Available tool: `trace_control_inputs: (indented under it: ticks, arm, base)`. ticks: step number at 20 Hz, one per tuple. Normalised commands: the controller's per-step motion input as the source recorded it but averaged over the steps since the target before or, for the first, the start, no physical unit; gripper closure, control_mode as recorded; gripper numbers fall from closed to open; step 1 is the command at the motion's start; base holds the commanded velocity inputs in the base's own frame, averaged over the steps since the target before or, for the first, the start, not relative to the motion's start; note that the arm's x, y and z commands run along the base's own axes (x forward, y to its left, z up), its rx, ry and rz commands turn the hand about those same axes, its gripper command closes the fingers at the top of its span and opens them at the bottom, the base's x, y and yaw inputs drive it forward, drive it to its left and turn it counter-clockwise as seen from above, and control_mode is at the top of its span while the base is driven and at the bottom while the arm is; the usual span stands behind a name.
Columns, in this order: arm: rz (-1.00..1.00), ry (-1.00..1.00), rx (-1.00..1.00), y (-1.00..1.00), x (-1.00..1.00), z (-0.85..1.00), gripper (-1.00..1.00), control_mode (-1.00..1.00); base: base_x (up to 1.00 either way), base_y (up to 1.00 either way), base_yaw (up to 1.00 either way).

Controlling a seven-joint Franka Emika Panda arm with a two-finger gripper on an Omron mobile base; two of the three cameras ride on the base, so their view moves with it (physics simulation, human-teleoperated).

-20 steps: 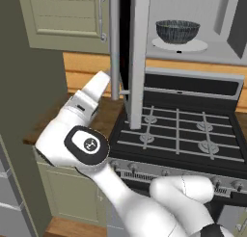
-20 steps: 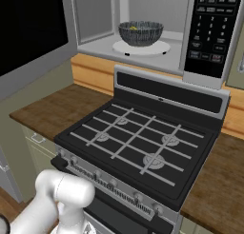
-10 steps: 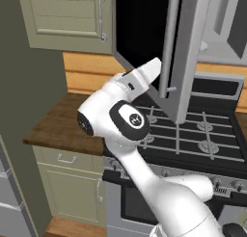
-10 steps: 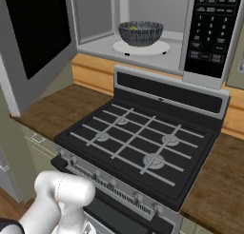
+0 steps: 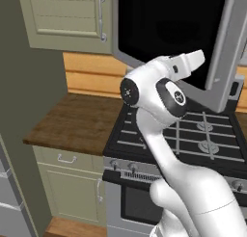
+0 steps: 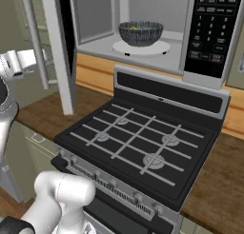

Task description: Pick the cucumber from the sink and place it in the bowl. Then pick the bowl and place it in the microwave. Then close the microwave door and press the start button.

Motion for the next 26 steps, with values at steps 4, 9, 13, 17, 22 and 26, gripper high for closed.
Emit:
trace_control_inputs:
  ticks: [4,9,13,17,22,26]
  arm:
    - [0.0,-0.01,0.2,-0.85,0.47,0.0,-1.0,-1.0]
    - [0.02,-0.03,0.18,-0.69,0.53,0.0,-1.0,-1.0]
    - [0.06,-0.01,0.21,-0.6,0.66,0.0,-1.0,-1.0]
    - [0.08,0.0,0.21,-0.48,0.66,0.0,-1.0,-1.0]
    - [0.08,-0.02,0.17,-0.43,0.61,0.0,-1.0,-1.0]
    - [0.08,-0.08,0.13,-0.47,0.5,0.0,-1.0,-1.0]
  base:
    - [0.0,0.0,0.0]
    - [0.0,0.0,0.0]
    - [0.0,0.0,0.0]
    - [0.0,0.0,0.0]
    - [0.0,0.0,0.0]
    - [0.0,0.0,0.0]
